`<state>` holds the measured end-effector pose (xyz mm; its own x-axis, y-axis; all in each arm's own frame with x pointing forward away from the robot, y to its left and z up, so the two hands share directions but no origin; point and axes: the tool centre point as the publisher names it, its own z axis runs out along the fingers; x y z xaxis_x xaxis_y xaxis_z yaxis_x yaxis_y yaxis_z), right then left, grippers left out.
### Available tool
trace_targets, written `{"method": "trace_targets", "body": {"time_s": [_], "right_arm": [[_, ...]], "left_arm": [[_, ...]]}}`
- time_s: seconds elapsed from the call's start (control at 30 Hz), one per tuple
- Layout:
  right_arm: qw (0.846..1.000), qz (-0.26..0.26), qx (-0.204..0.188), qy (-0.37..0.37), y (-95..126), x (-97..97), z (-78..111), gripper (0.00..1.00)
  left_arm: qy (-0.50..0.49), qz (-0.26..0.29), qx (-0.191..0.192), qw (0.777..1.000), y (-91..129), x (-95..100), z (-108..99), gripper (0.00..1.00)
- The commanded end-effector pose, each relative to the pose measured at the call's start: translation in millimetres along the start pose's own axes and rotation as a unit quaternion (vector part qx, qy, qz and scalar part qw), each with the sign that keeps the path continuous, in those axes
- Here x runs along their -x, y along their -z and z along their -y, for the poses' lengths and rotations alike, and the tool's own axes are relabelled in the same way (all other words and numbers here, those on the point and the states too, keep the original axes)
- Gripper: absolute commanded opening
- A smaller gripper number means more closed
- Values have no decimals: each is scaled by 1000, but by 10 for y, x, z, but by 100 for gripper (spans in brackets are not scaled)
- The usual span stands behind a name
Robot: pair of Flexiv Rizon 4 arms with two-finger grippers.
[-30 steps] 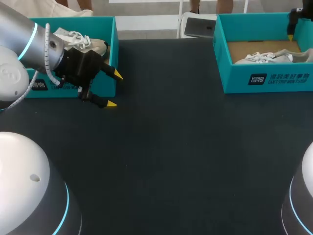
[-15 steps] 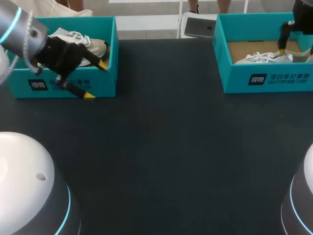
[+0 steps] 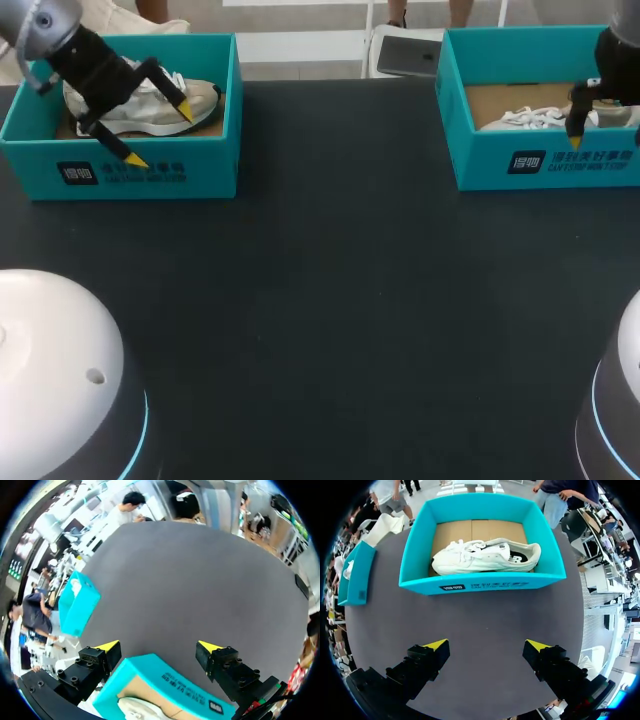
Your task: Take the shoe out of the shoebox, open the shoe tongue, remove and reinsert the insole, then place the shoe into the shoebox
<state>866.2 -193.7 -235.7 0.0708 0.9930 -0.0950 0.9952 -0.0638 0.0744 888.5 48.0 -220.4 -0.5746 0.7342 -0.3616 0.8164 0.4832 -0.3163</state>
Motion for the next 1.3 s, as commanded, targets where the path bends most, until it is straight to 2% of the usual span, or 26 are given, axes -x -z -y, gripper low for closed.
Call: {"method": "trace_targets", "body": {"time_s": [0.03, 0.23, 0.27, 0.3, 0.4, 0.63, 0.77, 0.83, 0.9, 1.3], "right_arm": [[1000, 0, 2, -1, 0, 7, 17, 100], [1000, 0, 2, -1, 0, 7, 17, 100], [1000, 0, 2, -1, 0, 7, 17, 100], [1000, 0, 2, -1, 0, 7, 17, 100], [1000, 0, 2, -1, 0, 7, 17, 100], [1000, 0, 2, -1, 0, 7, 17, 100], [1000, 0, 2, -1, 0, 7, 17, 100], [1000, 0, 2, -1, 0, 7, 17, 100], [1000, 0, 2, -1, 0, 7, 17, 100], [1000, 0, 2, -1, 0, 7, 17, 100]], "left_arm": [[-75, -131, 15, 988, 21, 58, -20, 100], [-75, -131, 15, 988, 21, 58, -20, 100], [-112, -141, 11, 984, 10, 49, -73, 100], [-115, -134, -3, 984, 23, 69, -163, 100], [-157, -138, 60, 976, 78, 133, -414, 100], [-265, -130, 68, 953, 381, 239, -1006, 100], [-320, -150, 88, 931, 539, 252, -1381, 100], [-340, -180, 106, 917, 600, 237, -1568, 100], [-346, -206, 90, 911, 665, 218, -1738, 100], [-346, -206, 90, 911, 665, 218, -1738, 100]]}}
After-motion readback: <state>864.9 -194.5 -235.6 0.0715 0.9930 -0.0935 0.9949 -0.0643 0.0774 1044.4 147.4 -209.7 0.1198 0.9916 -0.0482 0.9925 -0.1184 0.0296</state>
